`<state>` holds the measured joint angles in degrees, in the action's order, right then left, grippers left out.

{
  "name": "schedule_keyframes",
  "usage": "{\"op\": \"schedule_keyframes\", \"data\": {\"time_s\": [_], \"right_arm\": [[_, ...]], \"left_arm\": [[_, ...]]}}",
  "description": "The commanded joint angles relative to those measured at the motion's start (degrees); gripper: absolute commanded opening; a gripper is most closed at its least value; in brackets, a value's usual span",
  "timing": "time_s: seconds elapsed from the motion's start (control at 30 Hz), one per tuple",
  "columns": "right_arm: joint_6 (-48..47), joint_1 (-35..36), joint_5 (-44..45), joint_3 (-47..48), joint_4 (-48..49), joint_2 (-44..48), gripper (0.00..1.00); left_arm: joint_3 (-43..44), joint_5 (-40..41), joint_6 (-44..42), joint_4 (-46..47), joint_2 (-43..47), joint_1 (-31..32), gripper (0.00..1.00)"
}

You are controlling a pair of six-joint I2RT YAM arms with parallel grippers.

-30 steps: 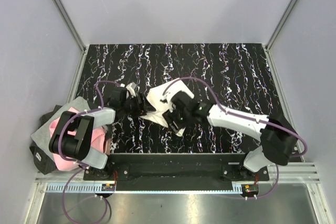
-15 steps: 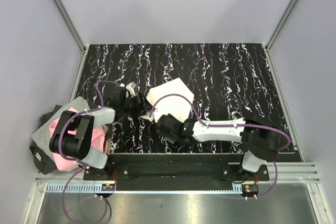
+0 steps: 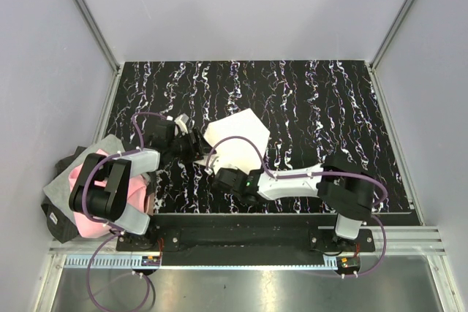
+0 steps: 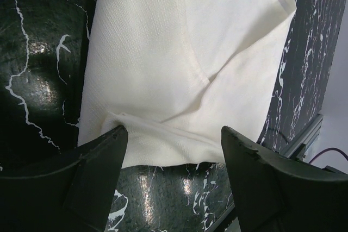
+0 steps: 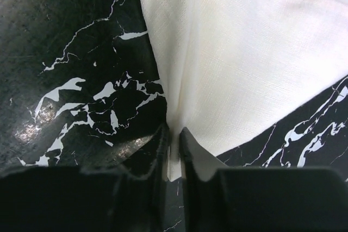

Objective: Fold the napkin, place the utensils inside, and roll it up
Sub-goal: Roll the napkin with the utensil

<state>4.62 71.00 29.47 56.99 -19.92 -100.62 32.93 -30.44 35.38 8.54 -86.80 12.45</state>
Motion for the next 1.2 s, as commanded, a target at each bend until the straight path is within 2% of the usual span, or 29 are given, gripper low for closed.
{"op": "schedule_keyframes", "data": {"time_s": [0.0, 0.03, 0.1, 0.2, 0.23, 0.37, 0.4, 0.57, 0.6, 0.7, 1.0, 1.17], "right_arm": [[0.7, 0.6, -1.5, 4.0, -3.9, -2.9, 0.13], [1.1, 0.7, -3.3, 4.4, -4.3, -3.4, 0.05], [1.3, 0.0, -6.3, 5.1, -5.9, -3.0, 0.00], [2.0, -3.3, -17.8, 6.5, -7.2, -1.0, 0.00], [2.1, -4.8, -26.0, 6.9, -7.3, 0.1, 0.00], [2.7, -11.8, -45.4, 9.4, -8.0, 0.1, 0.00], [2.5, -14.5, -51.9, 9.9, -8.1, -1.0, 0.00], [2.4, -22.1, -69.9, 10.9, -8.0, -6.2, 0.00], [2.4, -23.3, -75.6, 10.9, -7.9, -8.2, 0.00], [2.3, -27.5, -84.2, 11.2, -7.6, -11.9, 0.00], [3.2, -35.0, -94.6, 11.6, -6.9, -19.3, 0.00], [3.0, -37.1, -97.0, 11.6, -6.5, -22.0, 0.00]], "left_arm": [[-1.6, 6.8, -3.2, -7.4, -3.0, -1.2, 0.77], [-1.6, 6.8, -3.2, -7.4, -3.1, -1.3, 0.77], [-1.5, 6.8, -3.1, -7.4, -3.1, -1.5, 0.77], [-1.2, 6.8, -3.1, -7.5, -3.3, -1.7, 0.77], [-1.0, 6.8, -3.1, -7.6, -3.4, -1.9, 0.77], [-0.7, 6.9, -3.3, -7.7, -3.7, -2.2, 0.77], [-0.6, 6.9, -3.3, -7.7, -4.0, -2.3, 0.77], [-0.1, 6.6, -3.6, -8.0, -5.0, -2.3, 0.77], [0.0, 6.6, -3.6, -8.2, -5.3, -2.3, 0.77], [0.4, 6.8, -3.6, -8.4, -5.7, -2.3, 0.77], [0.9, 7.5, -3.6, -8.4, -6.3, -2.3, 0.77], [1.2, 7.5, -3.6, -8.4, -6.7, -2.3, 0.77]]}}
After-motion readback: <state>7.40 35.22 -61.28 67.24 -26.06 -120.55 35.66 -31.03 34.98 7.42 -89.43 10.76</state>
